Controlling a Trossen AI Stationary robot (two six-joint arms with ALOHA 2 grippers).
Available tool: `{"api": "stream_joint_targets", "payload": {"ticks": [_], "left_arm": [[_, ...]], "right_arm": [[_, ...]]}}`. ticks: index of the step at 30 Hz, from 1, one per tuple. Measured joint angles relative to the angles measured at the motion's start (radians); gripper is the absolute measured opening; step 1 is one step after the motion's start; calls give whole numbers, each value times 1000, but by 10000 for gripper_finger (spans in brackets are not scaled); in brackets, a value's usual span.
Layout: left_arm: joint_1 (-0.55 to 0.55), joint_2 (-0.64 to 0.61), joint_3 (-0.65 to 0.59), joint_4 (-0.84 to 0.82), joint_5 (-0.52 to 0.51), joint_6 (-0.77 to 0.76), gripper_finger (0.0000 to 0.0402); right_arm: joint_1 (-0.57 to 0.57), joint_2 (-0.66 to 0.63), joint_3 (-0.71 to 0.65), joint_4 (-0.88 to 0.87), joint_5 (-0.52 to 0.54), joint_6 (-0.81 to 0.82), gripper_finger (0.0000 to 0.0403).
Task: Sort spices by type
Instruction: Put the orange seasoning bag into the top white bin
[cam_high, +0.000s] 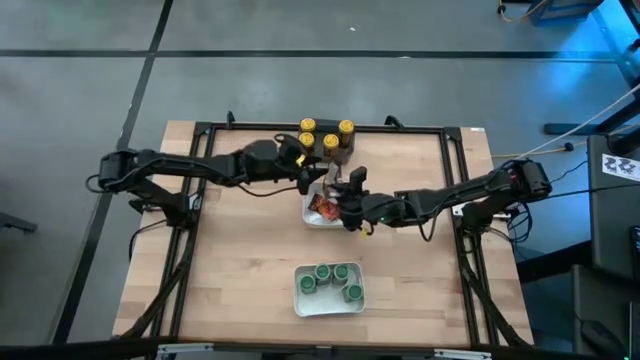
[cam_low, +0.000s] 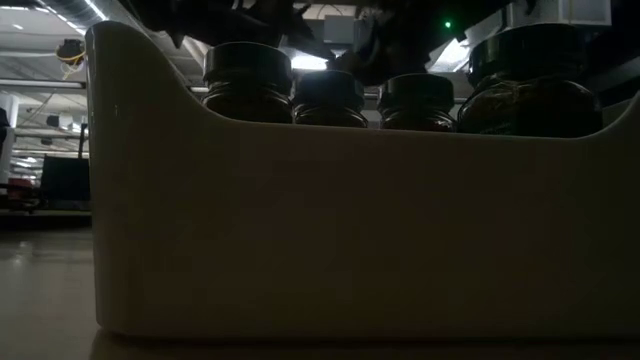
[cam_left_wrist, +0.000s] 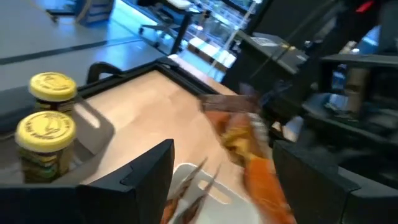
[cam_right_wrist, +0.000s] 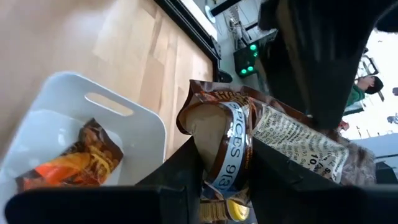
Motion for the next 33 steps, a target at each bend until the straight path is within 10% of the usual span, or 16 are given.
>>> {"api": "stream_joint_targets", "payload": {"ticks": [18,33], "left_arm": [[2,118,0,155,50,-74,241],[0,115,1,155,57,31,42]], "right_arm": [[20,0,0,8,-33,1,106],[18,0,0,10,-62,2,106]]}}
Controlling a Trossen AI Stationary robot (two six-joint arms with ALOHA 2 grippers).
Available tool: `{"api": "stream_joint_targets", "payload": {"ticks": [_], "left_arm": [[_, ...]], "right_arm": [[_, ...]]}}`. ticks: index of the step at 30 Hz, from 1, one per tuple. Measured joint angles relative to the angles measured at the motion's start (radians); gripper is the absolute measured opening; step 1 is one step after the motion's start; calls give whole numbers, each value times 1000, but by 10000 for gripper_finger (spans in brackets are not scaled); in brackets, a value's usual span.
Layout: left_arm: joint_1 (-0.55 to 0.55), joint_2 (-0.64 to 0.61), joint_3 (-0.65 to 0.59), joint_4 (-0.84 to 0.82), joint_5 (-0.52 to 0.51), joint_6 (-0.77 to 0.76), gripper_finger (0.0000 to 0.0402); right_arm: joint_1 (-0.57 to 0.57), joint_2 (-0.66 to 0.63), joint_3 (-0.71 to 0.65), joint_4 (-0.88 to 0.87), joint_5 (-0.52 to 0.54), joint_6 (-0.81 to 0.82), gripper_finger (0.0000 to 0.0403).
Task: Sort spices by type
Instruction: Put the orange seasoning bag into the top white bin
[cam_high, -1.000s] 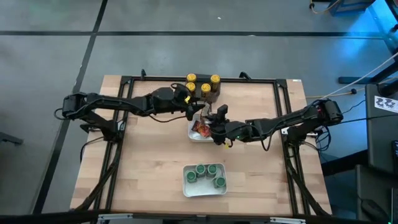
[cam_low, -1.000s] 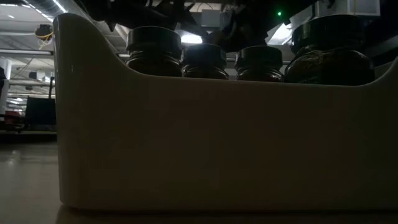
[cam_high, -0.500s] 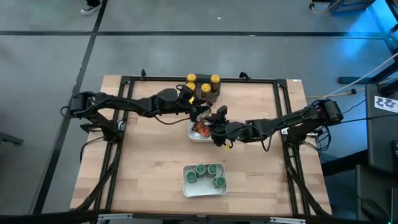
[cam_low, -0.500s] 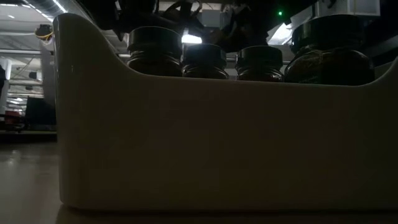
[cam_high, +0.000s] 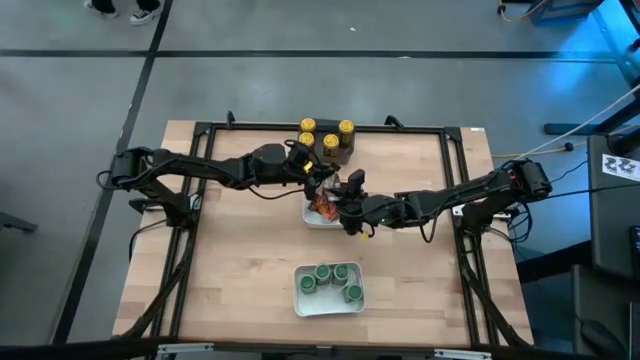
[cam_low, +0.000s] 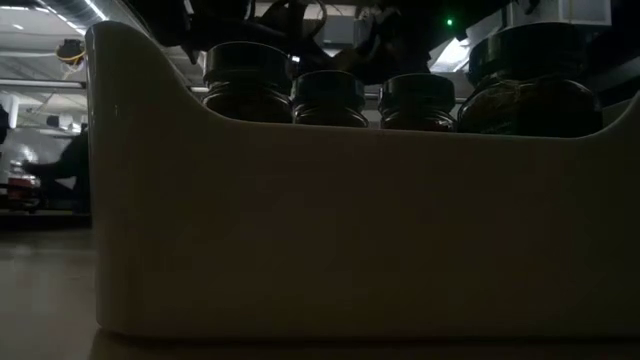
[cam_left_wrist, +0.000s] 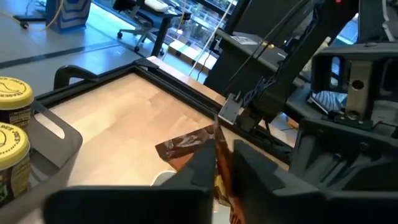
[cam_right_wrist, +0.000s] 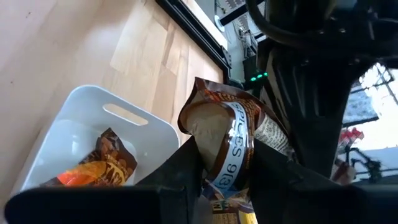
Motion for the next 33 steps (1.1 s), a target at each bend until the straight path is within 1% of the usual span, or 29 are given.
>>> {"api": "stream_joint_targets", "payload": {"ticks": [2,3,6,8,10,13,18,21,23,25,27,29,33], "left_arm": [[0,0,0,1,0,11,14],[0,0,0,5,0,13,8],[0,0,0,14,-3,14,8],[-4,-2,0,12,-6,28,5],[-5,-3,-1,16,-12,37,2],[-5,-8,-1,17,-14,42,3],[-5,-33,0,17,-14,73,2],[-10,-65,0,13,-9,121,1],[-16,-83,1,11,-2,160,2],[-24,-90,1,18,45,204,2],[-36,-90,1,24,107,242,1],[-51,-89,1,26,140,272,2],[-91,-84,1,35,154,339,1]], "right_arm": [[0,0,0,0,1,32,106],[0,0,0,2,2,58,106],[0,0,0,4,7,106,108],[0,0,0,4,15,138,118],[2,-4,0,3,14,183,139],[3,-18,1,1,16,247,184],[12,-86,1,-99,58,311,259],[33,-146,1,-178,120,329,287],[51,-190,1,-226,156,339,297],[63,-242,1,-270,166,357,302],[61,-292,1,-299,138,395,302],[45,-341,1,-316,74,446,298],[-36,-407,1,-328,-144,557,285]]}}
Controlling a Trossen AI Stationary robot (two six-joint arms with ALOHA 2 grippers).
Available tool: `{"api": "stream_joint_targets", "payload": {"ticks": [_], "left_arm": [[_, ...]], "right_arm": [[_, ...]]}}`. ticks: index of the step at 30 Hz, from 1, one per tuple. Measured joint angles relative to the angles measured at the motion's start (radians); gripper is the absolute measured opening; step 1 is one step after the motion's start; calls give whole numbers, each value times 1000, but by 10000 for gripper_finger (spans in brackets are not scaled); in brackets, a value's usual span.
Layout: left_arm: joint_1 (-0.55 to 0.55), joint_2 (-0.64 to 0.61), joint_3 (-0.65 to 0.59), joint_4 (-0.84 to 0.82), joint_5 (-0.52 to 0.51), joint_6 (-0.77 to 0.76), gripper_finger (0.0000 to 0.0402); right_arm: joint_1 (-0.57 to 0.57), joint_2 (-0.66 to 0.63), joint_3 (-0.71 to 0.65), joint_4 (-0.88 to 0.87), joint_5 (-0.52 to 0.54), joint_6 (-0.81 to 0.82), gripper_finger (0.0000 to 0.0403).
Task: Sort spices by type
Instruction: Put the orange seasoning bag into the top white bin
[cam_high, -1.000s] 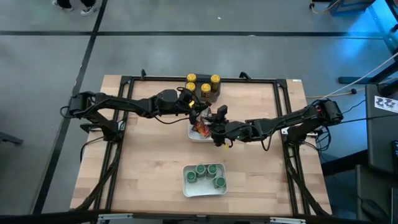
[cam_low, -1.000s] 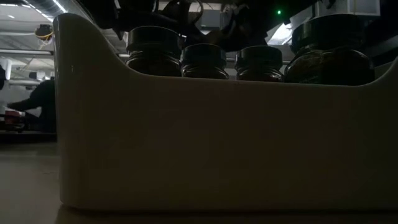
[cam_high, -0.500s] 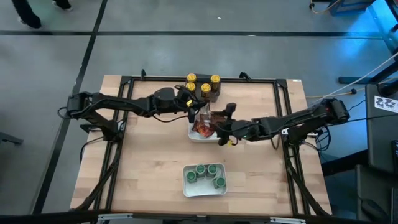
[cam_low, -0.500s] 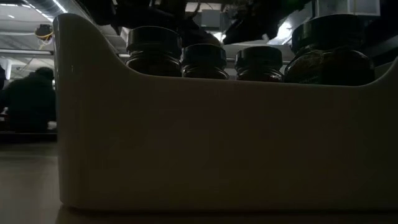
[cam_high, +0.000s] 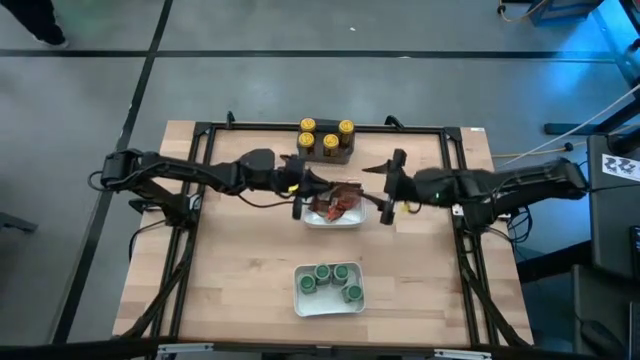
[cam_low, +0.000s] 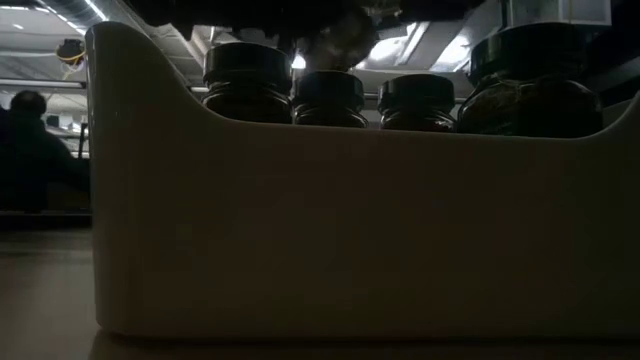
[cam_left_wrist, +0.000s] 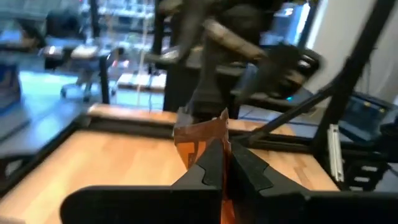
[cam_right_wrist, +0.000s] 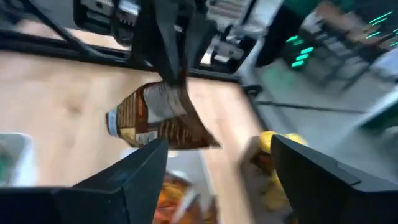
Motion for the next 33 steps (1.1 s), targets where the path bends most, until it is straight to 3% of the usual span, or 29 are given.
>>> {"api": "stream_joint_targets", "payload": {"ticks": [7,14,25,28,33], "left_arm": [[-61,0,0,136,26,126,1],[-73,0,0,157,25,170,1],[-69,0,0,157,22,174,2],[-69,0,0,151,21,184,1],[-69,0,0,135,14,191,2]], "right_arm": [[-190,-11,0,-13,-437,137,271],[-232,34,-1,112,-750,158,269],[-231,150,-1,267,-795,178,264],[-231,159,-1,296,-818,176,238],[-231,160,-1,313,-819,176,159]]}}
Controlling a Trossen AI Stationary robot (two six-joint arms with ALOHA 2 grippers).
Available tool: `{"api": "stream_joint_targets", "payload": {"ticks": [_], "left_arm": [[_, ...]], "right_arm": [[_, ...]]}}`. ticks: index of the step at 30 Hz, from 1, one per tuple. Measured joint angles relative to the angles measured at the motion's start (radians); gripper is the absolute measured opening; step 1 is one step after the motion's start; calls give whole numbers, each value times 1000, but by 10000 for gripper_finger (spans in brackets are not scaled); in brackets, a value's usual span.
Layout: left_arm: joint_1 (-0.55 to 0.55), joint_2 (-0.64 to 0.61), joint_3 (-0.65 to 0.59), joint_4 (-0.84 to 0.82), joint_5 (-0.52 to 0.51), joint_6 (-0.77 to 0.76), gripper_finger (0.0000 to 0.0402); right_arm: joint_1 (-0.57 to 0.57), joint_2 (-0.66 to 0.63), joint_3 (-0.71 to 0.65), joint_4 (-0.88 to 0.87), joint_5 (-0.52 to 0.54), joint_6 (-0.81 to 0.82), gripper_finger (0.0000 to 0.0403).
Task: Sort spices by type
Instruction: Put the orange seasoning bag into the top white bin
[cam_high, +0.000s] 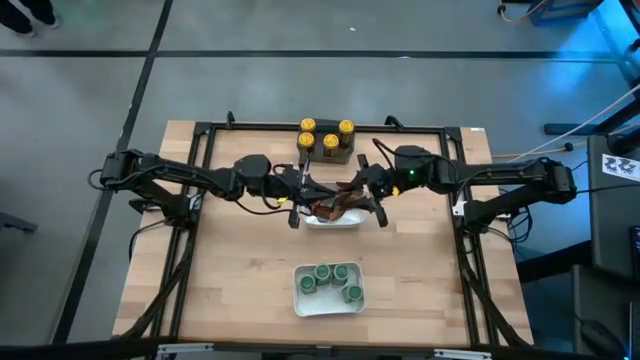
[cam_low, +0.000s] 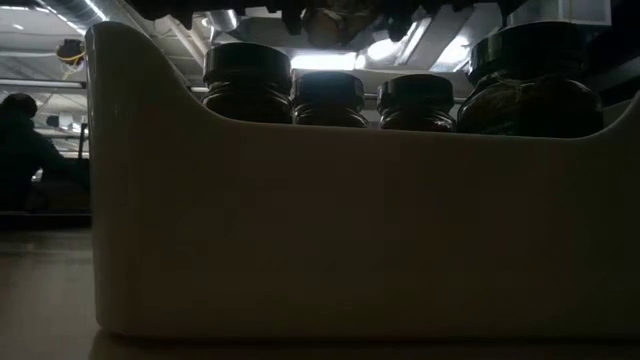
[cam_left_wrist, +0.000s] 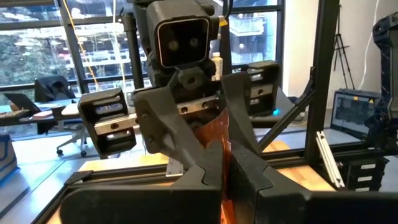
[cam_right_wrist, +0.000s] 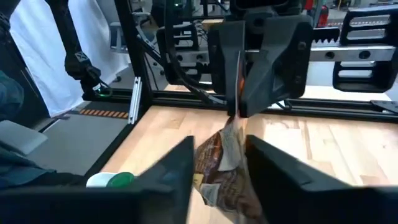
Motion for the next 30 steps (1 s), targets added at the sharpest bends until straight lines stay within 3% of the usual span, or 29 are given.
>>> {"api": "stream_joint_targets", "payload": {"ticks": [8,14,18,24,30], "left_arm": [[0,0,0,-1,-12,-2,6],[0,0,0,-14,-15,5,16],[0,-2,1,-59,-63,10,45],[0,-17,1,-251,-79,48,111],[-3,-37,1,-466,-79,2,134]], "right_arm": [[0,-1,0,-47,85,-80,12],[0,-3,0,-70,93,-88,16],[0,-10,0,-113,102,-112,8],[0,-55,0,-258,188,-140,6],[0,-56,0,-436,205,-142,9]]}}
